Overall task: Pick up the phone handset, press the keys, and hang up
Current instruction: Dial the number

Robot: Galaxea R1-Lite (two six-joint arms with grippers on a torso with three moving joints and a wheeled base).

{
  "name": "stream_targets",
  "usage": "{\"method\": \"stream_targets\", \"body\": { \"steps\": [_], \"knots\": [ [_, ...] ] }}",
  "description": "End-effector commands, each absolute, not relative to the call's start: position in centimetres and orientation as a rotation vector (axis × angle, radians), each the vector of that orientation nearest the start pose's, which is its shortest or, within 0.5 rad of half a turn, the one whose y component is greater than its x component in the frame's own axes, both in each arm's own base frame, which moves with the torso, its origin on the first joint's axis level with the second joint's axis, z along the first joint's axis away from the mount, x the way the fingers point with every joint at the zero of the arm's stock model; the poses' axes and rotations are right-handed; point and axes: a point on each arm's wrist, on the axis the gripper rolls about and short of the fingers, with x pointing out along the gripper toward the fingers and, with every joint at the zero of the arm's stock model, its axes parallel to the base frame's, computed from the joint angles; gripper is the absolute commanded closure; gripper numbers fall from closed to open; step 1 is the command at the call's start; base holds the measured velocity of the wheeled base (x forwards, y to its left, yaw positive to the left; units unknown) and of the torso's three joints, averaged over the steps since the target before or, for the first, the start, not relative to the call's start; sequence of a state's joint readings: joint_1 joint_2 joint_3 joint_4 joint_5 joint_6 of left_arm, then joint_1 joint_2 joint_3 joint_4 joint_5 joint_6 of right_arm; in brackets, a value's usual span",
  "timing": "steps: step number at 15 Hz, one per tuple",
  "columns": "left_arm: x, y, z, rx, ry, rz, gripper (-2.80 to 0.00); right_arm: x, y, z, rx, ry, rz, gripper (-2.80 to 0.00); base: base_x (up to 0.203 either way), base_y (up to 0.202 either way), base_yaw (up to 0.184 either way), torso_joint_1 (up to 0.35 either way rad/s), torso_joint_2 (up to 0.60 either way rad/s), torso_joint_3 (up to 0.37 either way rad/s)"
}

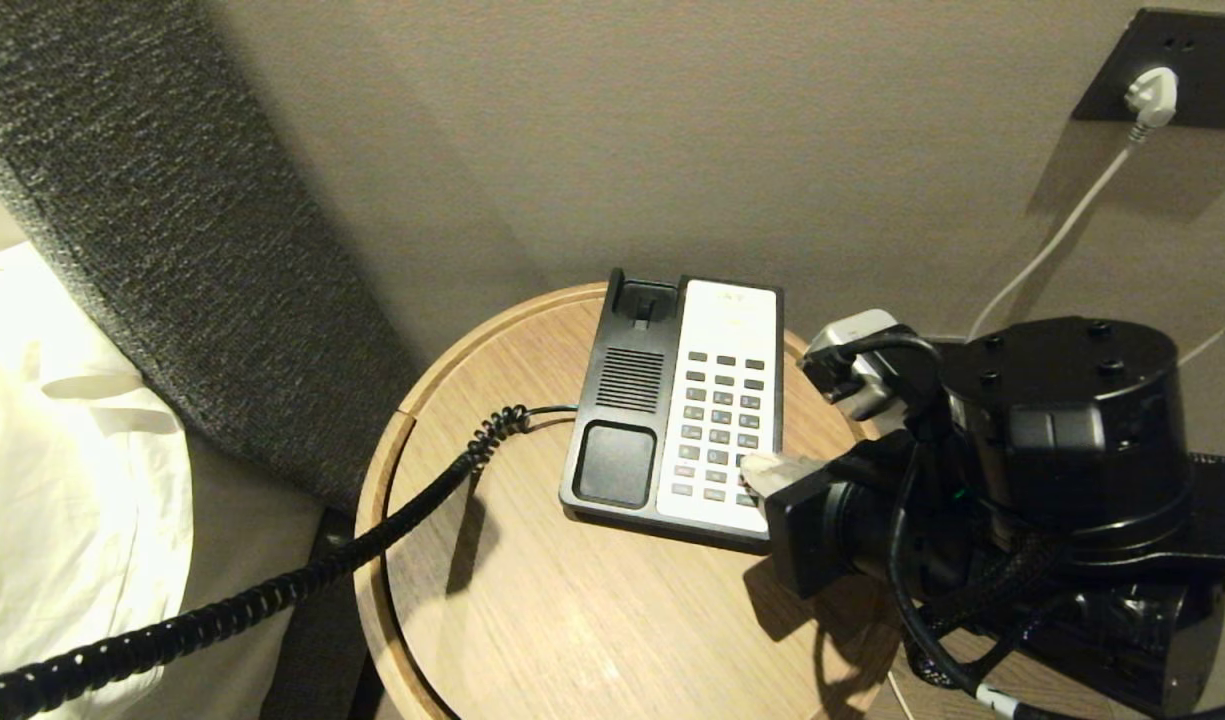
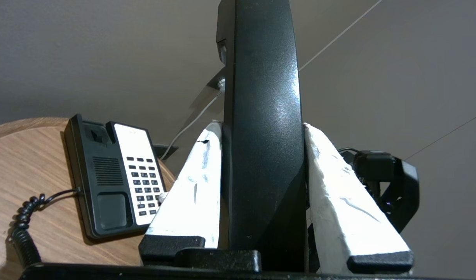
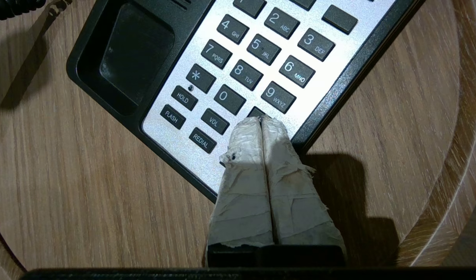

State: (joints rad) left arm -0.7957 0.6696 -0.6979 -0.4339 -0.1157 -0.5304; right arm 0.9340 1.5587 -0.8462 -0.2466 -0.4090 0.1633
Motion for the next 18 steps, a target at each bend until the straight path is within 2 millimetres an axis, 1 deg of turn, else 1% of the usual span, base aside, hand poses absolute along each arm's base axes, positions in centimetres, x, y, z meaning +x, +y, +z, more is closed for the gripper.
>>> {"method": "stream_targets", "body": {
  "steps": [1, 4, 7, 9, 12, 18],
  "knots": [
    [1.8, -2.2, 31.0, -0.646, -0.201, -1.001, 0.00, 16.6, 21.0, 20.1, -0.127, 0.398, 0.483, 0.00, 0.000, 0.000, 0.000, 0.000, 0.00, 0.000],
    [1.7, -2.1, 31.0, -0.647, -0.203, -1.000, 0.00, 16.2, 20.9, 20.9, -0.109, 0.376, 0.496, 0.00, 0.000, 0.000, 0.000, 0.000, 0.00, 0.000],
    [1.8, -2.2, 31.1, -0.646, -0.202, -1.000, 0.00, 15.3, 20.9, 21.2, -0.099, 0.367, 0.521, 0.00, 0.000, 0.000, 0.000, 0.000, 0.00, 0.000],
    [1.8, -2.2, 31.1, -0.644, -0.201, -1.002, 0.00, 15.0, 20.7, 21.1, -0.106, 0.376, 0.527, 0.00, 0.000, 0.000, 0.000, 0.000, 0.00, 0.000],
    [1.8, -2.2, 31.0, -0.644, -0.196, -1.000, 0.00, 14.3, 20.7, 20.2, -0.132, 0.401, 0.545, 0.00, 0.000, 0.000, 0.000, 0.000, 0.00, 0.000],
    [1.9, -2.3, 31.0, -0.643, -0.195, -1.001, 0.00, 14.4, 20.9, 20.0, -0.134, 0.401, 0.546, 0.00, 0.000, 0.000, 0.000, 0.000, 0.00, 0.000]
  ]
}}
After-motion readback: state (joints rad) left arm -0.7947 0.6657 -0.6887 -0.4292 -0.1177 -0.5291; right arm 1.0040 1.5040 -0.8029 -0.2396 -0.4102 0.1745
